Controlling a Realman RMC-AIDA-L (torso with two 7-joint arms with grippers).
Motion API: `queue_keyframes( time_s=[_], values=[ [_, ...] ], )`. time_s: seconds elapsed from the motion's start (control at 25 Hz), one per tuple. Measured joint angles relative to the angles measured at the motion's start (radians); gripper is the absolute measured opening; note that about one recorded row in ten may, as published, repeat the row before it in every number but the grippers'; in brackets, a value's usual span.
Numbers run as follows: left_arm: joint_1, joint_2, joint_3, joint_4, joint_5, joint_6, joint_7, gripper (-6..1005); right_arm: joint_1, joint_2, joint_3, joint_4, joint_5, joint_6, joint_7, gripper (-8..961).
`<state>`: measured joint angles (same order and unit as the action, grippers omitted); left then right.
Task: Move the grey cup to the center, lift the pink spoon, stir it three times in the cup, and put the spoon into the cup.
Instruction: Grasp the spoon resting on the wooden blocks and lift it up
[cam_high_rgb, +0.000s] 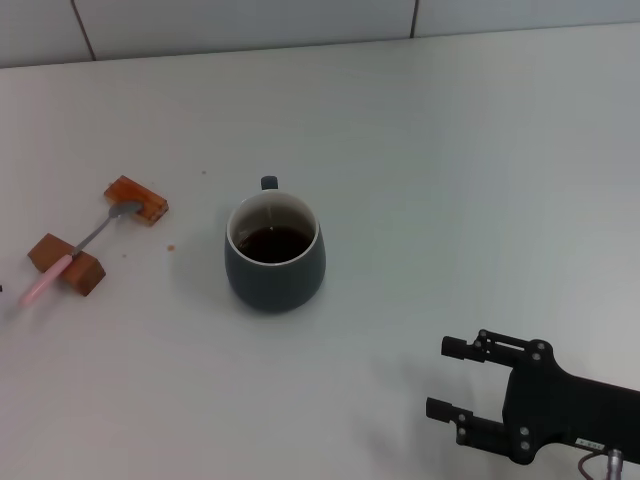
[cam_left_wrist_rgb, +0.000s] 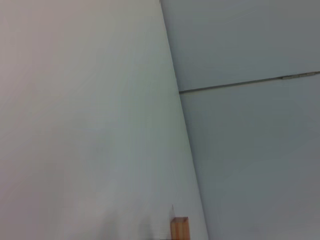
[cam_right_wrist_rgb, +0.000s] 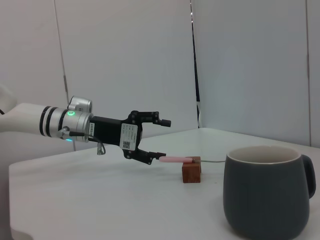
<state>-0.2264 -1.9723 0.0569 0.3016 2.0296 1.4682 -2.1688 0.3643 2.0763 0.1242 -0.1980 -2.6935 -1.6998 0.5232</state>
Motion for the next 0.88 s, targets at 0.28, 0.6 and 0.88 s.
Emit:
queue_keyframes(
  time_s=[0.28, 0.6, 0.88],
  values=[
    [0.001, -0.005, 0.009, -0.001, 0.0, 0.001, -0.025, 844, 0.004, -0.001, -0.001, -0.002, 0.0, 0.0, 0.001, 676],
    [0.006, -0.015, 0.024, -0.007, 0.0, -0.002, -0.053, 844, 0.012, -0.002, -0.003, -0.003, 0.0, 0.0, 0.001, 676],
    [0.005, -0.019, 0.059, -0.027, 0.0, -0.003, -0.075, 844, 0.019, -0.002, -0.005, -0.003, 0.0, 0.006, 0.002, 676]
  ],
)
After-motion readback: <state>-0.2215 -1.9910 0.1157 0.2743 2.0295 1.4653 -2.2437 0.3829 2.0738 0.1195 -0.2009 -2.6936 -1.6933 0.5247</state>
